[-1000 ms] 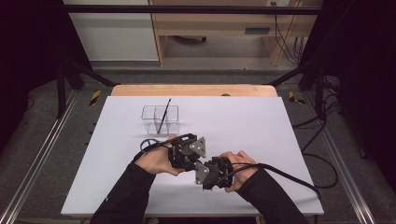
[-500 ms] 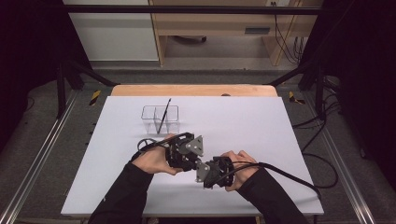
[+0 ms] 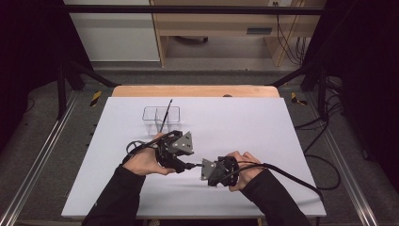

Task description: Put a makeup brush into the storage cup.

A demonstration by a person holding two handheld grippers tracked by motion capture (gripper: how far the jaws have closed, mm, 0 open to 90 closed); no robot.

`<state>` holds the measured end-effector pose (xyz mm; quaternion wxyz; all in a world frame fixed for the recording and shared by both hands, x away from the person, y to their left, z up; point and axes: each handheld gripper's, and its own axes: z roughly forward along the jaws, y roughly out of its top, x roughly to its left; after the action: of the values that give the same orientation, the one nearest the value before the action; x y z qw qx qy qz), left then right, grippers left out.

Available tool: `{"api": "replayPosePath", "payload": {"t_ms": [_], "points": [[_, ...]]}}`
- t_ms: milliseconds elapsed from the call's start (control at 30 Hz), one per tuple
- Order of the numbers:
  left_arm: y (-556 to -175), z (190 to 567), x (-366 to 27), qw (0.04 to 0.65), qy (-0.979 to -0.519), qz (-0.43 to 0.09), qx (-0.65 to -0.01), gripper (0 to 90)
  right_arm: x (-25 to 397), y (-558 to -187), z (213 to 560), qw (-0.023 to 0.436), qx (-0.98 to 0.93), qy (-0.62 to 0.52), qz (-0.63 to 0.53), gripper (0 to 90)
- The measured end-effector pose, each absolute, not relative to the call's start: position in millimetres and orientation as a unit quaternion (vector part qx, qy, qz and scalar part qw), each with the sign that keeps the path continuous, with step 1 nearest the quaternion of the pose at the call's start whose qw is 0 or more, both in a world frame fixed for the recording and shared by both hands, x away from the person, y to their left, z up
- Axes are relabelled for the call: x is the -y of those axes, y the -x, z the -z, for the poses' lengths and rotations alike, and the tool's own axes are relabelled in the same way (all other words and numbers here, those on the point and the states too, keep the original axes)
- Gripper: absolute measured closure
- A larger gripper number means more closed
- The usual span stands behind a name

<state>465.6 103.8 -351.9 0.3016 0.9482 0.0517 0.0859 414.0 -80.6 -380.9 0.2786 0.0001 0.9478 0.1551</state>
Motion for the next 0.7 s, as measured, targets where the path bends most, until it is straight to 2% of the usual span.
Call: {"api": "replayPosePath", "payload": {"t_ms": [433,700], "points": [[-468,363,-134,0.332,-0.931,-0.108,-0.103,34.4,100,-422,389,0.269,-0.947,-0.044,-0.172,84.0],[-466,373,-151,0.363,-0.914,-0.121,-0.138,26.9,111,-425,396,0.263,-0.944,-0.072,-0.186,84.0]]}}
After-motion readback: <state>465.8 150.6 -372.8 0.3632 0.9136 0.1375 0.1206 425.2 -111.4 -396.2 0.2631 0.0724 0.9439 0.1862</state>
